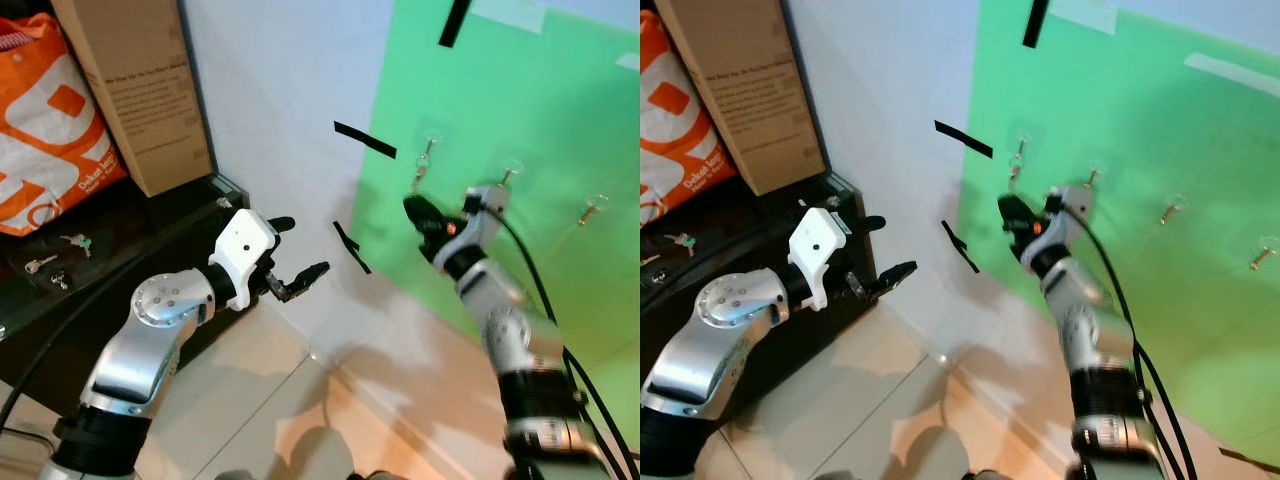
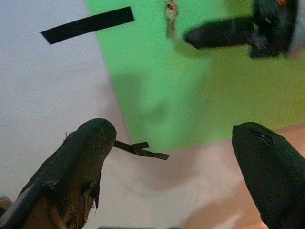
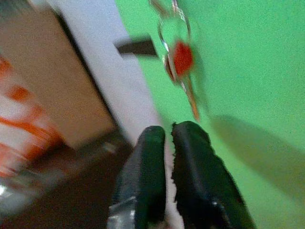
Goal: Hang keys on a hook
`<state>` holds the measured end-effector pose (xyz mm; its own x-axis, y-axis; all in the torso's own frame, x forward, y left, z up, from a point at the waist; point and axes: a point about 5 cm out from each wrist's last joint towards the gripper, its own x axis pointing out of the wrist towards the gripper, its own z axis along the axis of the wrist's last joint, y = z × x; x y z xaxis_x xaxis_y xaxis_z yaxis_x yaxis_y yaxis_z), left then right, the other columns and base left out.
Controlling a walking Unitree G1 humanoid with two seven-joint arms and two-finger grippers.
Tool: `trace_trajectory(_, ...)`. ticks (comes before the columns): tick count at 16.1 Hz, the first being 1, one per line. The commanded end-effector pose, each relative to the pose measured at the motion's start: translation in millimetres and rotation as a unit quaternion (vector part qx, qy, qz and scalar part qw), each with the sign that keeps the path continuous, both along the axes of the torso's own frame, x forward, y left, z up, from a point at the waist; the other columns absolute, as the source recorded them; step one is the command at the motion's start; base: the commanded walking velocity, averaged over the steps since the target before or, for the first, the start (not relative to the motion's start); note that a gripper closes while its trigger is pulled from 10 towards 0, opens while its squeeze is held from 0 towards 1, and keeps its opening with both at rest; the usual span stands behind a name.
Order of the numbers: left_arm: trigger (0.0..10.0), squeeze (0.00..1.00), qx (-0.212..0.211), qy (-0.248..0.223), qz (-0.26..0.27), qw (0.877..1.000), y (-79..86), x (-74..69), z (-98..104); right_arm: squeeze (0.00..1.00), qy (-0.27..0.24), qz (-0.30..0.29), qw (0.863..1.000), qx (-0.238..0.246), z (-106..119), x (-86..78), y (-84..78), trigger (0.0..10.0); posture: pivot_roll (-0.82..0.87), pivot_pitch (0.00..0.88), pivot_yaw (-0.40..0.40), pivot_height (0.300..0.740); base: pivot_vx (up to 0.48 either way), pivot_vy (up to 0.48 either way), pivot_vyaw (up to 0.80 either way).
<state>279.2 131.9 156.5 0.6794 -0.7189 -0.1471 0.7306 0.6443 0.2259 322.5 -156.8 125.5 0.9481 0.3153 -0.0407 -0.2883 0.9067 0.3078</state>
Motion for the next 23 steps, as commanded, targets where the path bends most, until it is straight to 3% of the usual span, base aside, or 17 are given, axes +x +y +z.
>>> trace_trajectory(1, 10.0, 0.0, -0.009, 0.001, 0.01, 1.0, 1.4, -0.4, -1.9, 1.0, -0.013, -0.015, 0.999, -0.045, 3.4, -3.5, -2.7, 10.0, 0.03, 0.0, -0.062, 0.74, 0.0, 0.0, 0.0)
trace_trajectory(4, 10.0, 0.0, -0.015, 0.001, 0.1, 0.995, 15.3, 5.0, -11.4, 1.0, -0.031, -0.042, 0.987, -0.155, 1.6, -28.1, 5.7, 10.0, -0.01, 0.0, -0.048, 0.74, 0.0, 0.0, 0.27)
trace_trajectory(5, 10.0, 0.0, 0.008, 0.004, 0.163, 0.987, 28.9, 5.0, -22.8, 1.0, -0.032, -0.063, 0.982, -0.173, -5.1, -37.3, 12.3, 10.0, -0.02, 0.0, -0.033, 0.74, 0.0, 0.0, 0.8)
trace_trajectory(8, 10.0, 0.0, 0.003, -0.002, 0.223, 0.975, 39.2, 5.7, -26.0, 1.0, -0.032, -0.091, 0.979, -0.177, -6.5, -39.7, 12.6, 10.0, -0.03, 0.0, -0.017, 0.74, 0.0, 0.0, 0.8)
trace_trajectory(18, 10.0, 0.0, -0.04, -0.031, 0.295, 0.954, 43.6, 8.2, -27.8, 1.0, -0.025, -0.094, 0.969, -0.227, -0.4, -31.9, 16.4, 10.0, -0.01, 0.0, -0.032, 0.74, 0.0, 0.0, 0.8)
trace_trajectory(23, 10.0, 0.0, -0.053, -0.038, 0.299, 0.952, 47.1, 9.6, -23.1, 1.0, -0.028, -0.082, 0.97, -0.228, 3.2, -28.9, 24.7, 10.0, -0.01, 0.0, -0.004, 0.74, 0.0, 0.0, 0.0)
